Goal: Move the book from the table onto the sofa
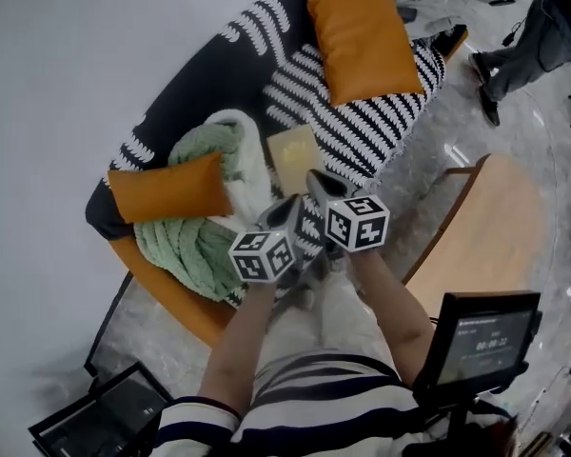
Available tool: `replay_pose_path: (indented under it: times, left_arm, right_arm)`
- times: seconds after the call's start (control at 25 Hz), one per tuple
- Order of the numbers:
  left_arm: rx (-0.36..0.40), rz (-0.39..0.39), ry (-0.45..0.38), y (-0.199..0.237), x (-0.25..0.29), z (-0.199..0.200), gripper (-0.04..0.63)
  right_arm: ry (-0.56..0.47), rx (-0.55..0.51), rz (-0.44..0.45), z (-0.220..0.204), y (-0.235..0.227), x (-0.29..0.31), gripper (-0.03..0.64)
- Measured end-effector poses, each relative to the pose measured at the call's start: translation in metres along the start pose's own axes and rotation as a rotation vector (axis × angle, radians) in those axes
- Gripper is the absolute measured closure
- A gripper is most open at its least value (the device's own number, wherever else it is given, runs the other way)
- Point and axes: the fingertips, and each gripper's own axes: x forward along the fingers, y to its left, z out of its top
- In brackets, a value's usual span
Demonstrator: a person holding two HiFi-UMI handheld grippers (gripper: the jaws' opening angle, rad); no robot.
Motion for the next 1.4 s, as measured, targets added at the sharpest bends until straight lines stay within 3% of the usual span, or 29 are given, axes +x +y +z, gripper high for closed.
replay_pose_path:
  times: [0.32, 0.76, 1.04, 1.4]
  left_arm:
    - [-0.006, -0.053, -0.099, -0.029, -0.068, 0.024, 0.594]
    - [0.081, -0.107, -0.161, -0.056, -0.127, 0.031, 0.594]
    - [0.141, -0.173, -0.154, -0.082, -0.15, 0.021, 0.594]
    - [0.134, -0.176, -0.155, -0.103, -0.161, 0.01, 0.594]
  right_arm:
    - [-0.109, -0.001, -0.012, 0.015, 0.05, -0.053, 0.617]
    - [-0.194, -0.058, -0.031, 0.017, 0.096, -0.105, 0.618]
    - [-0.233, -0.086, -0.065, 0.005, 0.116, -0.144, 0.618]
    - [-0.224, -0.071, -0.038, -0.015, 0.124, -0.164, 0.618]
